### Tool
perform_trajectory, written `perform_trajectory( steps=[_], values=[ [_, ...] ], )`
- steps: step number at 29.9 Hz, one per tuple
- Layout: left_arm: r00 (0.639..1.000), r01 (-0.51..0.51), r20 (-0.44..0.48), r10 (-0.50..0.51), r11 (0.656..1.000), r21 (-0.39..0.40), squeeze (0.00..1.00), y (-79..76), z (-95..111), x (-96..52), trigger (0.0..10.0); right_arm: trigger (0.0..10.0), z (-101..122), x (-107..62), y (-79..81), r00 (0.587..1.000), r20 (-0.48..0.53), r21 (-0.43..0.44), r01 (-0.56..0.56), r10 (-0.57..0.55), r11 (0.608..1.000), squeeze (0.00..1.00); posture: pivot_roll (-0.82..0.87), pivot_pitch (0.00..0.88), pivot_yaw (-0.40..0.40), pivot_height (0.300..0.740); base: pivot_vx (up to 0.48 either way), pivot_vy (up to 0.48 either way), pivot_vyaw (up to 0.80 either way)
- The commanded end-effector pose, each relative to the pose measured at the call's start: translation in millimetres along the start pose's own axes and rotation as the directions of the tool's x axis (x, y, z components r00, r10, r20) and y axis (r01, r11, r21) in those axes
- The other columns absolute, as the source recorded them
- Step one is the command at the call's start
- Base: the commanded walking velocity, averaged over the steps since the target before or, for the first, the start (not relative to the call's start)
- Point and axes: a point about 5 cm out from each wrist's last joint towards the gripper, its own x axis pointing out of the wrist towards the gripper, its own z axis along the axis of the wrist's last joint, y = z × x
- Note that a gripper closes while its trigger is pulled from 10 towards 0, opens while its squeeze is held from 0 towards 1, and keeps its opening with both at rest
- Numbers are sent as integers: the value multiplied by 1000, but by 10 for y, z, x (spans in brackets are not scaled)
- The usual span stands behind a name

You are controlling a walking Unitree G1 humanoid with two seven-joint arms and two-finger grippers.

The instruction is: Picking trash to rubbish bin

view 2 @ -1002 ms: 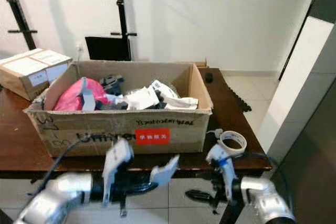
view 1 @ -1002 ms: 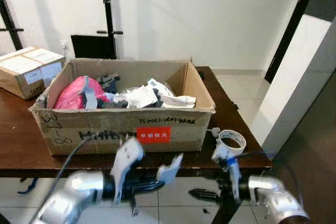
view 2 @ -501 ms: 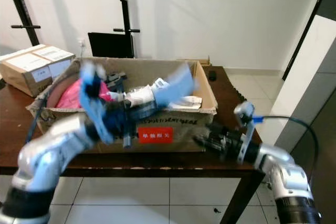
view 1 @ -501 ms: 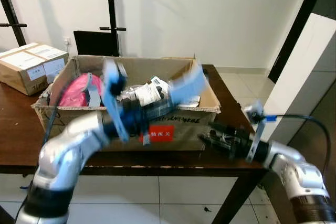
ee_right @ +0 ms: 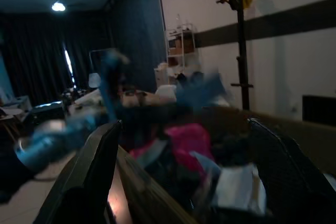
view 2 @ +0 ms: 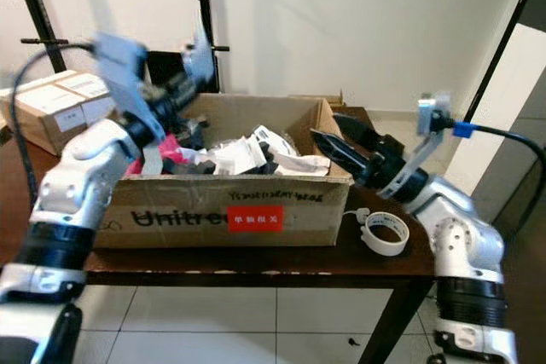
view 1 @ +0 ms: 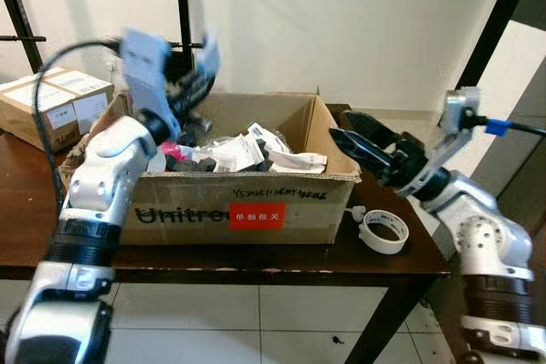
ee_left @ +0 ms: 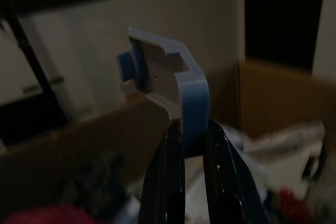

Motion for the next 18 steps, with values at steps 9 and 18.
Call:
perform_trajectory(
  steps=[9, 18],
  values=[
    [998, -65, -7, 65, 997, 47, 1000, 82, -57, 145, 10000, 10000, 10, 150, 199, 997, -1, 28, -77, 77, 997, 0, 50, 35, -40, 740, 0, 0, 0],
    [979, 22, 206, -13, 999, -40, 0, 23, 204, 164, 10000, 10000, -10, 157, 224, 997, -3, 42, -74, 75, 996, 0, 56, 35, -46, 740, 0, 0, 0]
  ],
)
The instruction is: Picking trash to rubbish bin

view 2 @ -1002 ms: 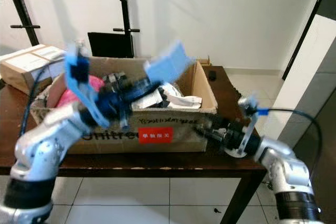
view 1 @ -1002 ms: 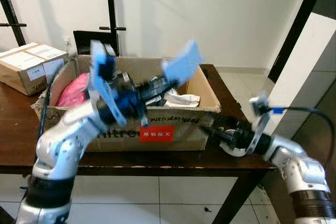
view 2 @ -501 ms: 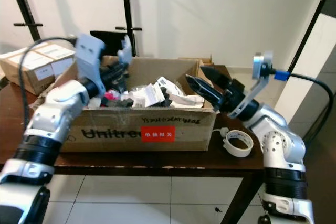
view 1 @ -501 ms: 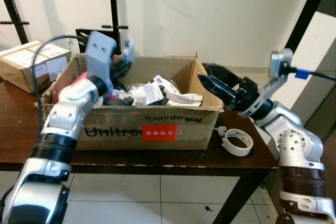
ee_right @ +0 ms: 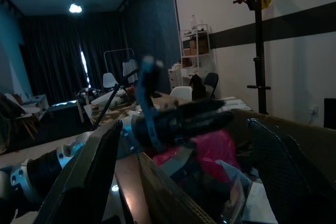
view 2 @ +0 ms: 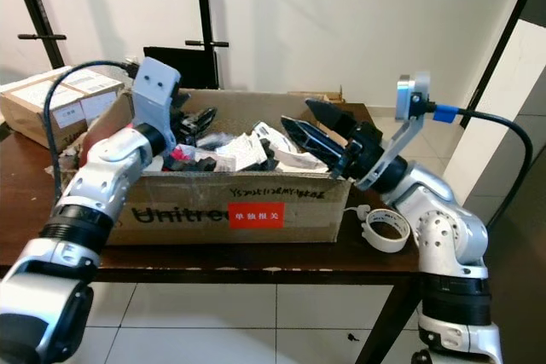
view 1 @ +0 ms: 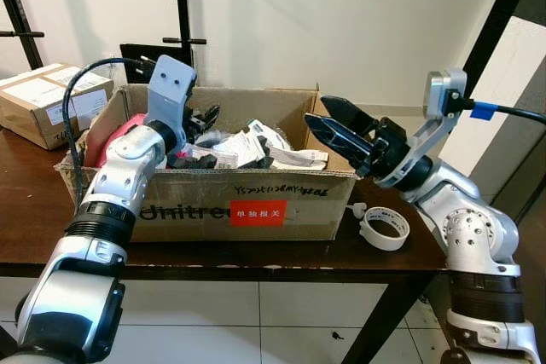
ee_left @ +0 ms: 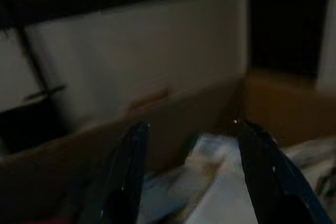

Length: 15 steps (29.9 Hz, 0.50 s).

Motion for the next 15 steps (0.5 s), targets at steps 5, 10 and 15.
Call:
perform_trajectory(
  steps=[5, 10, 15],
  values=[
    [889, 432, 307, -340, 845, -314, 0, -388, 321, -86, 10000, 10000, -30, 3, 45, 1000, -15, 13, -15, 15, 1000, 0, 54, 40, -42, 740, 0, 0, 0],
    [693, 696, 75, -717, 638, -328, 0, -953, -115, -468, 10000, 10000, -131, -68, 109, 995, -71, 39, -63, 66, 997, 0, 50, 44, -42, 740, 0, 0, 0],
    [585, 659, -266, -766, 640, -395, 0, -1248, -692, -768, 10000, 10000, -319, -178, 236, 973, -176, 107, -134, 151, 985, 0, 52, 54, -47, 740, 0, 0, 0]
  ],
)
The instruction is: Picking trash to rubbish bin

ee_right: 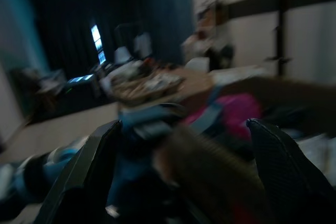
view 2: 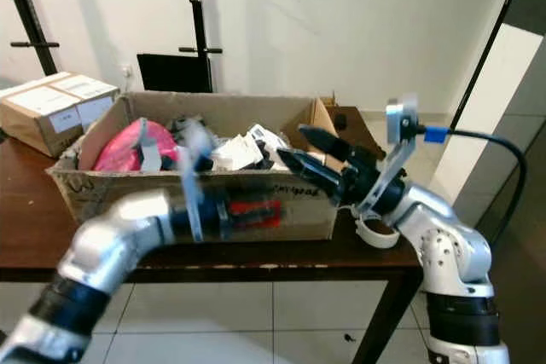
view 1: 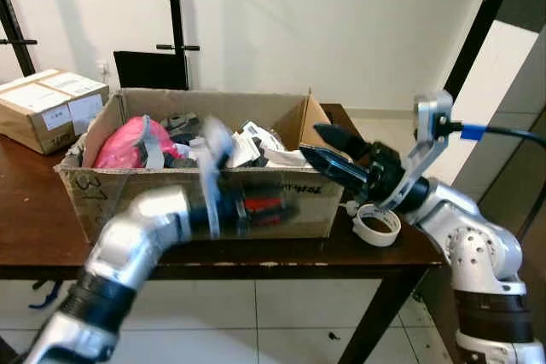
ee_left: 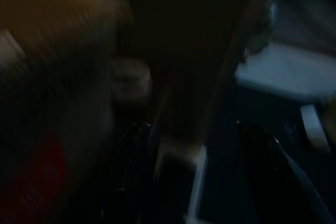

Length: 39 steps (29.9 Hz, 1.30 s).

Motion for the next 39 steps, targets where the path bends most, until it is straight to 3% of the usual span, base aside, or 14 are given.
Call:
perform_trajectory(
  steps=[1, 4, 8, 12, 14, 20, 25, 27, 30, 32, 36, 37, 38, 39],
  values=[
    [974, -32, -223, 35, 999, 14, 0, -62, -336, -9, 10000, 10000, -171, -15, 87, 992, -115, 33, -50, 53, 998, 0, 50, 56, -45, 740, 0, 0, 0],
    [952, -37, -305, 40, 999, 17, 0, -92, -488, -24, 10000, 10000, -269, -35, 99, 983, -177, 41, -46, 53, 998, 0, 50, 56, -45, 740, 0, 0, 0],
    [855, -90, -514, 64, 996, -26, 0, -228, -945, -162, 10000, 10000, -864, -205, 135, 870, -491, 54, -10, 35, 999, 0, 50, 63, -41, 740, 0, 0, 0],
    [847, -116, -528, 68, 992, -58, 0, -279, -1031, -176, 10000, 10000, -1049, -298, 136, 826, -564, 67, 21, 21, 998, 0, 51, 64, -38, 740, 0, 0, 0],
    [816, -147, -575, 68, 985, -92, 0, -370, -1224, -202, 10000, 10000, -1332, -486, 181, 733, -680, 88, 50, 23, 995, 0, 50, 66, -37, 740, 0, 0, 0],
    [804, -186, -590, 72, 973, -134, 0, -434, -1398, -207, 10000, 10000, -1522, -625, 233, 675, -737, 124, 83, 36, 989, 0, 51, 66, -36, 740, 0, 0, 0],
    [738, -252, -672, 58, 948, -195, 0, -590, -1771, -279, 10000, 10000, -1896, -908, 345, 515, -854, 152, 116, 71, 982, 0, 47, 64, -33, 740, 0, 0, 0],
    [703, -292, -709, 60, 933, -211, 0, -645, -1926, -324, 10000, 10000, -2069, -1049, 387, 423, -903, 145, 136, 75, 980, 0, 49, 62, -34, 740, 0, 0, 0],
    [685, -318, -725, 66, 923, -216, 0, -663, -2000, -345, 10000, 10000, -2153, -1121, 407, 373, -925, 137, 147, 73, 980, 0, 49, 62, -34, 740, 0, 0, 0],
    [626, -409, -770, 124, 893, -189, 0, -674, -2215, -411, 10000, 10000, -2361, -1264, 424, 288, -957, 97, 220, 30, 971, 0, 50, 59, -35, 740, 0, 0, 0],
    [573, -519, -790, 217, 843, -145, 0, -647, -2382, -472, 10000, 10000, -2524, -1344, 408, 236, -970, 15, 274, -53, 962, 0, 49, 59, -35, 740, 0, 0, 0],
    [508, -665, -777, 371, 742, -81, 0, -584, -2520, -549, 10000, 10000, -2693, -1413, 341, 175, -957, -163, 335, -231, 928, 0, 45, 56, -36, 740, 0, 0, 0],
    [483, -708, -769, 419, 704, -61, 0, -570, -2556, -576, 10000, 10000, -2742, -1432, 327, 156, -945, -218, 356, -288, 909, 0, 45, 56, -36, 740, 0, 0, 0],
    [483, -708, -769, 419, 704, -61, 0, -570, -2556, -576, 10000, 10000, -2742, -1432, 327, 156, -945, -218, 356, -288, 909, 0, 45, 56, -36, 740, 0, 0, 0]
  ],
)
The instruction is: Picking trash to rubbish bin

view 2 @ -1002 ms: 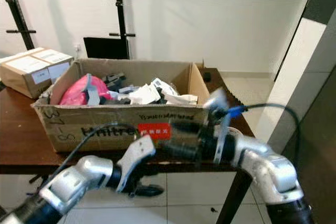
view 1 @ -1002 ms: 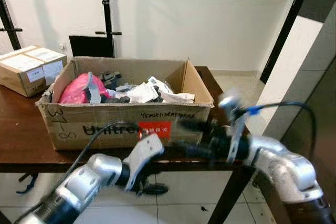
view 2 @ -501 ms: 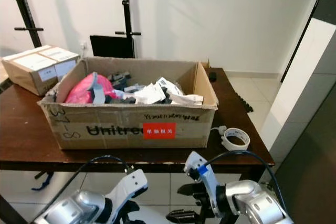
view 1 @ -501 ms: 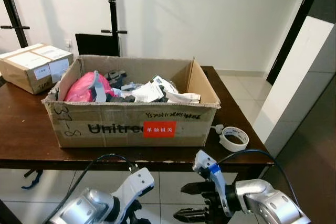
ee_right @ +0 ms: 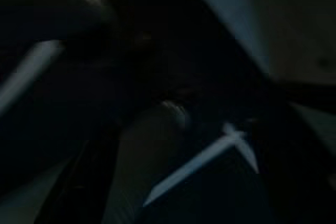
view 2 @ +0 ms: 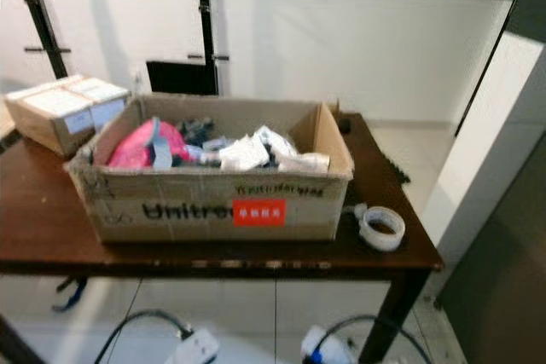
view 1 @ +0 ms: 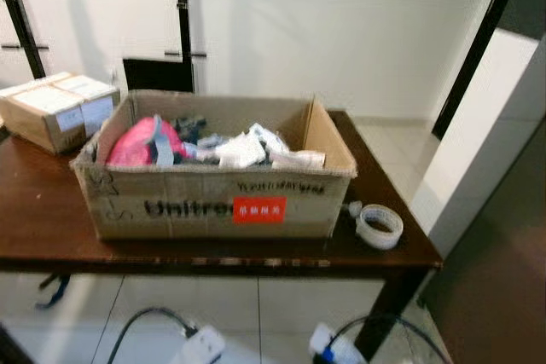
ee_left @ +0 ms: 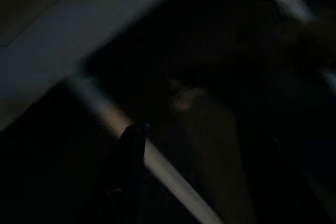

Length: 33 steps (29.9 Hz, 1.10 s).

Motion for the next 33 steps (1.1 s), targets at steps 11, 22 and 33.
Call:
perform_trajectory(
  steps=[11, 22, 33],
  values=[
    [954, -268, 26, 300, 886, -379, 0, 270, -322, -25, 10000, 10000, -414, 185, 104, 930, -52, 505, 338, -363, 794, 0, 40, 36, -30, 740, 0, 0, 0],
    [918, -342, 52, 394, 851, -399, 0, 305, -326, -11, 10000, 10000, -419, 199, 56, 888, -78, 509, 427, -454, 748, 0, 40, 15, -22, 740, 0, 0, 0],
    [914, -346, 53, 403, 840, -418, 0, 311, -332, -1, 10000, 10000, -349, 205, 12, 876, -64, 529, 436, -478, 728, 0, 42, 10, -19, 740, 0, 0, 0]
  ],
)
